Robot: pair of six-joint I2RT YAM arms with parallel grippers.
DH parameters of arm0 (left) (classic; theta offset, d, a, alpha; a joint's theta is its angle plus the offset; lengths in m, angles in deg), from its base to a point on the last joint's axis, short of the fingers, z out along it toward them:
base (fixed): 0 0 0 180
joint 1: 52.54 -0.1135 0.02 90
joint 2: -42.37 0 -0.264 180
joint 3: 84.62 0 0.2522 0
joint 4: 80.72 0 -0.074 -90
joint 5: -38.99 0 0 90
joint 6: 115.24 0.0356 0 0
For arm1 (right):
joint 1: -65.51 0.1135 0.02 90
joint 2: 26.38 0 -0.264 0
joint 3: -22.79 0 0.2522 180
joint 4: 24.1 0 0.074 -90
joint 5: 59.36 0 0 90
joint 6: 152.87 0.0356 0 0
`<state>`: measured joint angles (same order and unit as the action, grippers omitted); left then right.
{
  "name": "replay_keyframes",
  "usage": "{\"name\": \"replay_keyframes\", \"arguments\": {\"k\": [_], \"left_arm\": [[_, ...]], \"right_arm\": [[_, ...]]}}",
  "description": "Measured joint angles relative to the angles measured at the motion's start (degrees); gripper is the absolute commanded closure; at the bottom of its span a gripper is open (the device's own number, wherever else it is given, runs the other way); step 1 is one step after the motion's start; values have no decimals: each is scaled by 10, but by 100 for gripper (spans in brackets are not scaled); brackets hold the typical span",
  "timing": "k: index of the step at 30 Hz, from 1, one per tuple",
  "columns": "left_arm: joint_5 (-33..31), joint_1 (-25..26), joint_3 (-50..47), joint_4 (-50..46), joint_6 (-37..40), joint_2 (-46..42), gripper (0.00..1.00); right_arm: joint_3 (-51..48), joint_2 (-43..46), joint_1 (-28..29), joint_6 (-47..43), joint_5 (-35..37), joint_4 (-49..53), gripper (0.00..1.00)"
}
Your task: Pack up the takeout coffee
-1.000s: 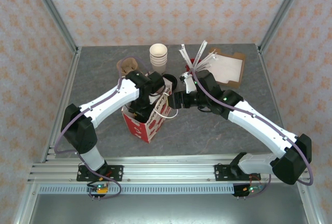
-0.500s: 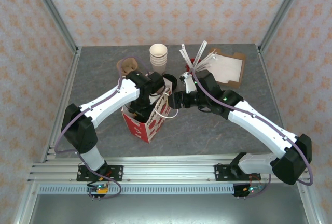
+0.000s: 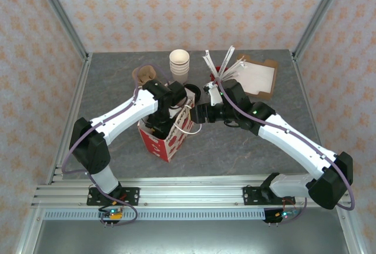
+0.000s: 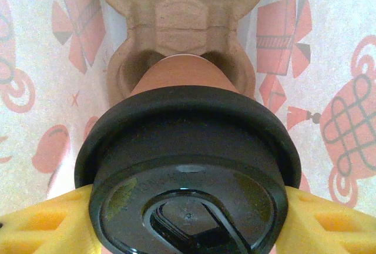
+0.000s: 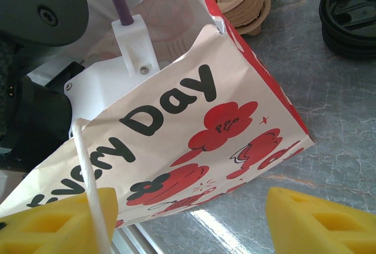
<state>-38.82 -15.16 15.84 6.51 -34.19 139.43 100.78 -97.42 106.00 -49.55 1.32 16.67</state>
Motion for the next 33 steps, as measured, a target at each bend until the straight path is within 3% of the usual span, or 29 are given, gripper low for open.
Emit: {"name": "replay_keyframes", "arguments": {"k": [33], "left_arm": [[-2,4,-7,0,-6,-2,62]], "right_arm": [[0,-7,0,0,0,0,32]]}}
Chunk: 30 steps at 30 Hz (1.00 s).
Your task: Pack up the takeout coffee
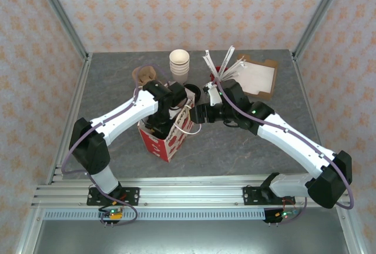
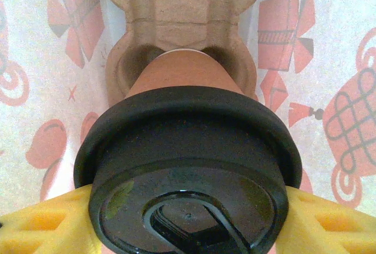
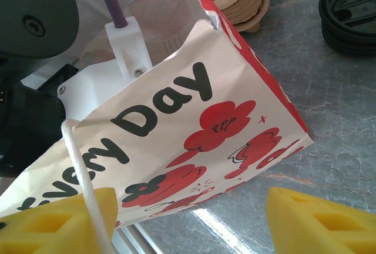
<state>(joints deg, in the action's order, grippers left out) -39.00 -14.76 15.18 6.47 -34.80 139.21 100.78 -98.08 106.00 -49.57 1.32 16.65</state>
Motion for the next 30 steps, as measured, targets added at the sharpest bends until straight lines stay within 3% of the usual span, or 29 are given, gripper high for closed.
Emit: {"name": "replay_keyframes", "arguments": {"k": [30], "left_arm": [[1,0,7,-12,6,13,63]], "right_arm": [[0,-2,0,0,0,0,32]]}}
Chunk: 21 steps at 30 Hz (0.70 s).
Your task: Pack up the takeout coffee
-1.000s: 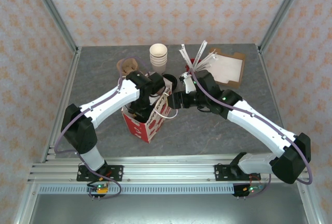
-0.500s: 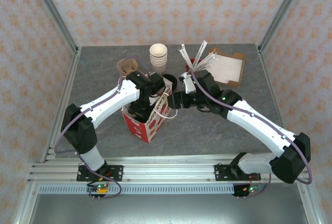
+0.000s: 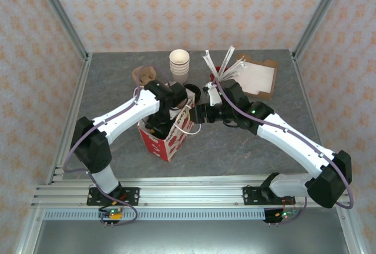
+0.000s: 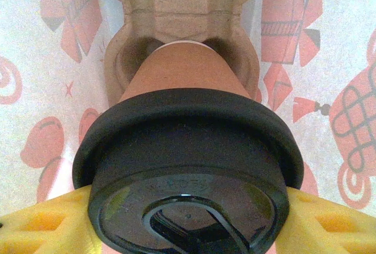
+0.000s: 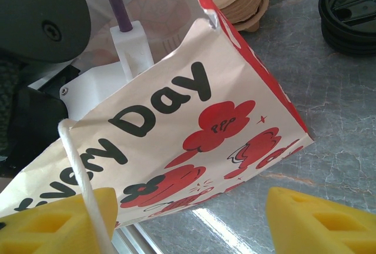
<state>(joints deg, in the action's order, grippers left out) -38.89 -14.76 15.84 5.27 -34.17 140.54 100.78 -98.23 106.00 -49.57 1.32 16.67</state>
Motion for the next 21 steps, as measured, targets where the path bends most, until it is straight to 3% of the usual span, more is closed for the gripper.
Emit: {"name": "replay_keyframes", "arguments": {"k": [21], "left_arm": [[3,-1,7,-17,0,36,63]], "right_arm": [[0,0,0,0,0,0,32]]}}
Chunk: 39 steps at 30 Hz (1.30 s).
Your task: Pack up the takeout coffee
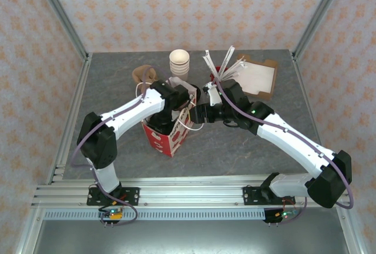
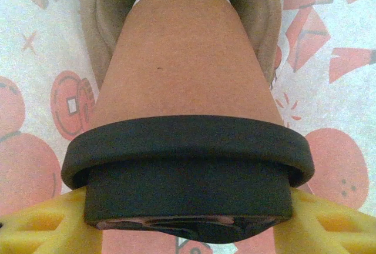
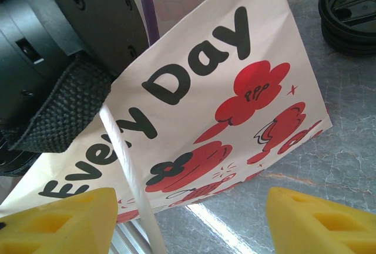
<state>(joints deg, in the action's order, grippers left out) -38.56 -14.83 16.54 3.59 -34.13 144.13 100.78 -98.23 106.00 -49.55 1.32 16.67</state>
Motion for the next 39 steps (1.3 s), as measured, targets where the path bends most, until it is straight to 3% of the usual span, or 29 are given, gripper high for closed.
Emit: {"name": "replay_keyframes", "arguments": {"k": [39], "left_arm": [[-39,0,49,-3,0,-19,63]], "right_arm": [[0,-19,0,-1,7,0,33]]}}
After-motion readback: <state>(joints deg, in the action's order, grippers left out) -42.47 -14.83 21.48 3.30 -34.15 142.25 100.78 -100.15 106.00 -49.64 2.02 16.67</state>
